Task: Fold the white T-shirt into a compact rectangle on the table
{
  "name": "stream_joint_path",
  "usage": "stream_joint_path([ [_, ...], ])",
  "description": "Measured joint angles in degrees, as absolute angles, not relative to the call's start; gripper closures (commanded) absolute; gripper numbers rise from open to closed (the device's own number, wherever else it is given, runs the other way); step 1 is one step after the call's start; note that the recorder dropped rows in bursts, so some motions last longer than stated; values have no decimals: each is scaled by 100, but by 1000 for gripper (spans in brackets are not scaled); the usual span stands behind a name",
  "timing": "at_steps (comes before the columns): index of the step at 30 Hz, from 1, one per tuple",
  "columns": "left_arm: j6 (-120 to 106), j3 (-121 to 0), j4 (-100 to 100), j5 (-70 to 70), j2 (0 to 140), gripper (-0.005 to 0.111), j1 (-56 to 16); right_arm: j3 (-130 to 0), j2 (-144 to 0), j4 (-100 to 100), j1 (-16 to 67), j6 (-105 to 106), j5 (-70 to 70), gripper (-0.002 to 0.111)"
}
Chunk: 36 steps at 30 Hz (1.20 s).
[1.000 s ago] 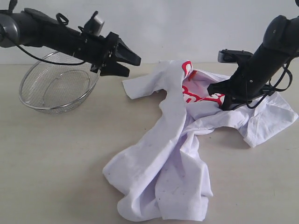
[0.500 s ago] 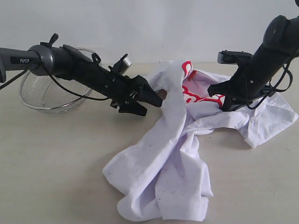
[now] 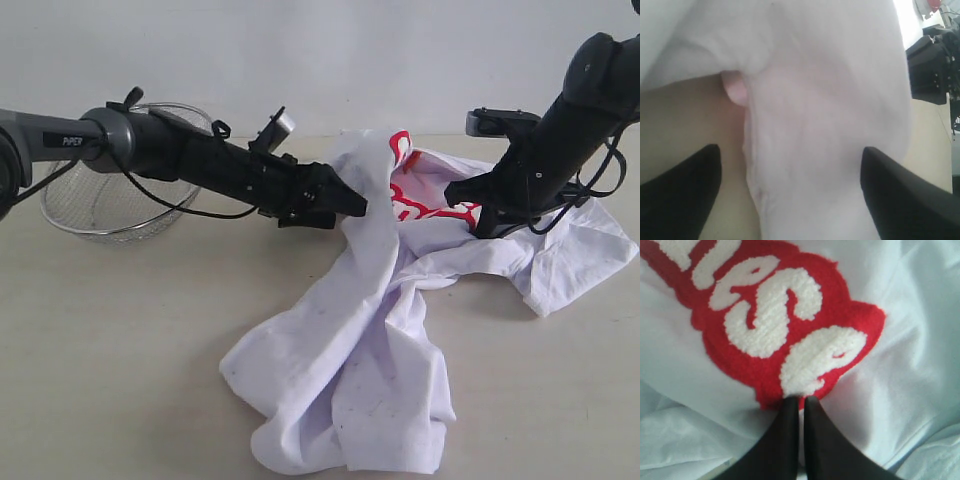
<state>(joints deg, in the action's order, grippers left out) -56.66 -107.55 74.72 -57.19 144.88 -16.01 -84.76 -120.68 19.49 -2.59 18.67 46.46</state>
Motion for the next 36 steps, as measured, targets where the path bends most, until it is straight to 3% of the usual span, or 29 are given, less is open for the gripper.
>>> stream_joint_path([
  [15, -5877, -10910, 7884, -5829, 14824, 37, -1829, -8476, -12068, 1949, -259, 1935, 4646, 109],
  [19, -5733, -10910, 7654, -6247, 14838, 57, -1829, -8476, -12068, 1949, -259, 1948, 4609, 109],
  [24, -5712, -10923, 7314, -6690, 14838, 102, -1829, -8476, -12068, 1937, -259, 1948, 4570, 109],
  [36, -5256, -10959, 6477, -6979, 14726, 102, -1487, -8476, -12068, 1937, -259, 1979, 4561, 109],
])
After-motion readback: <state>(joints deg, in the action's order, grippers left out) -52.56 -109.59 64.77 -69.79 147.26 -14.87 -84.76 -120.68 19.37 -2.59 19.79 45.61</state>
